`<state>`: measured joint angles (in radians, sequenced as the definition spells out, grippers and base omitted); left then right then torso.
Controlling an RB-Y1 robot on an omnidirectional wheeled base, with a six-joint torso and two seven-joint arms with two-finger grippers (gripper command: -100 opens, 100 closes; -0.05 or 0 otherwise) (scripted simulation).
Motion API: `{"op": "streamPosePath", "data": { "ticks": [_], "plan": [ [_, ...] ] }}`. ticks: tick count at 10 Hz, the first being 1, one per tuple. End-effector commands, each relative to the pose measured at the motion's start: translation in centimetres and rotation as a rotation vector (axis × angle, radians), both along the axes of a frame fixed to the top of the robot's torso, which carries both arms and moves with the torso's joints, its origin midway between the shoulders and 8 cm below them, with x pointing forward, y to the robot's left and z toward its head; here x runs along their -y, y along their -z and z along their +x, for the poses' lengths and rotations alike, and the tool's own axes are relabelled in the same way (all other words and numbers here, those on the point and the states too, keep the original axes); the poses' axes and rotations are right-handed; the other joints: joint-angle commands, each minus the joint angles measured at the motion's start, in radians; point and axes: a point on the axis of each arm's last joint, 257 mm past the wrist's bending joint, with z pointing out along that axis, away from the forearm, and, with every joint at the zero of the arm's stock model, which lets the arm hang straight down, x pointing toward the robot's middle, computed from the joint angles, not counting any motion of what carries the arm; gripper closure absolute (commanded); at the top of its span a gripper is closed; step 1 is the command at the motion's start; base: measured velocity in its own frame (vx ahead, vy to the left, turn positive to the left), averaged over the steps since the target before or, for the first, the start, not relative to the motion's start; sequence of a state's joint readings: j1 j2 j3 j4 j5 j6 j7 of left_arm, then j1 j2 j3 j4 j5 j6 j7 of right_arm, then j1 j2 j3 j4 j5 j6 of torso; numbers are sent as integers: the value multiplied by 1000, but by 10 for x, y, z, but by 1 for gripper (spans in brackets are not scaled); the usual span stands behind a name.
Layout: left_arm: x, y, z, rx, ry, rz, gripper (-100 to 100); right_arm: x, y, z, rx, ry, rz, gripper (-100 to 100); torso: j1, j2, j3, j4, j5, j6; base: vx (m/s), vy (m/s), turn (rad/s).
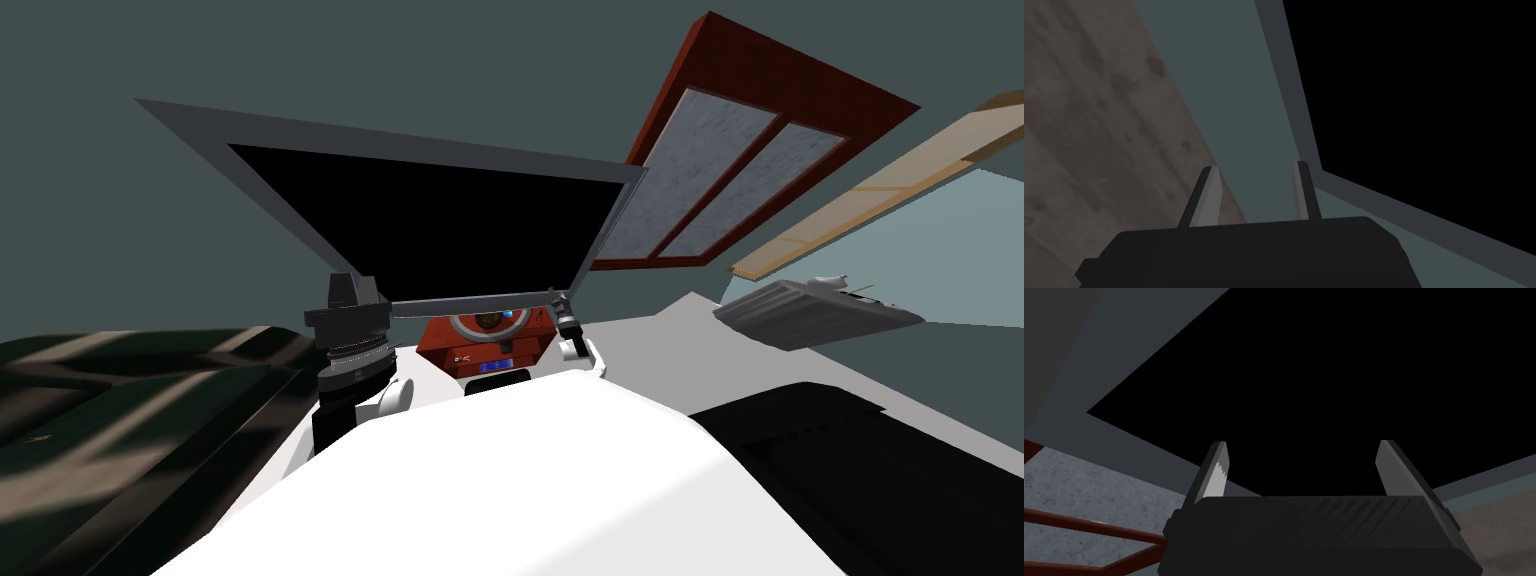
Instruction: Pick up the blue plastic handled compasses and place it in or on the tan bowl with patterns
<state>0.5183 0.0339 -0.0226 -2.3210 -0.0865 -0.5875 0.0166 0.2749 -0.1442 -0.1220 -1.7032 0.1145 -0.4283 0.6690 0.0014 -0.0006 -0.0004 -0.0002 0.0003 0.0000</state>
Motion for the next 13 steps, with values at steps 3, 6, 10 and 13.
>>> {"op": "streamPosePath", "data": {
  "ticks": [3, 6, 10, 13],
  "plan": [
    [0, 0, 0, 0, 0, 0, 0, 4, 28, 13, -58, 34, -97, -100, 0, 0, 0, 0, 0, 0, 4, 29, -29],
    [0, 0, 0, 0, 0, 0, 0, 7, 46, 18, -97, 48, -137, -100, 0, 0, 0, 0, 0, 0, 3, 19, -20],
    [0, 0, 0, 0, 0, 0, 0, 11, 75, 27, -158, 69, -212, -100, 0, 0, 0, 0, 0, 0, 2, 23, -21],
    [0, 0, 0, 0, 0, 0, 0, 13, 94, 36, -202, 83, -287, -100, 0, 0, 0, 0, 0, 0, 3, 21, -22]
  ]
}}
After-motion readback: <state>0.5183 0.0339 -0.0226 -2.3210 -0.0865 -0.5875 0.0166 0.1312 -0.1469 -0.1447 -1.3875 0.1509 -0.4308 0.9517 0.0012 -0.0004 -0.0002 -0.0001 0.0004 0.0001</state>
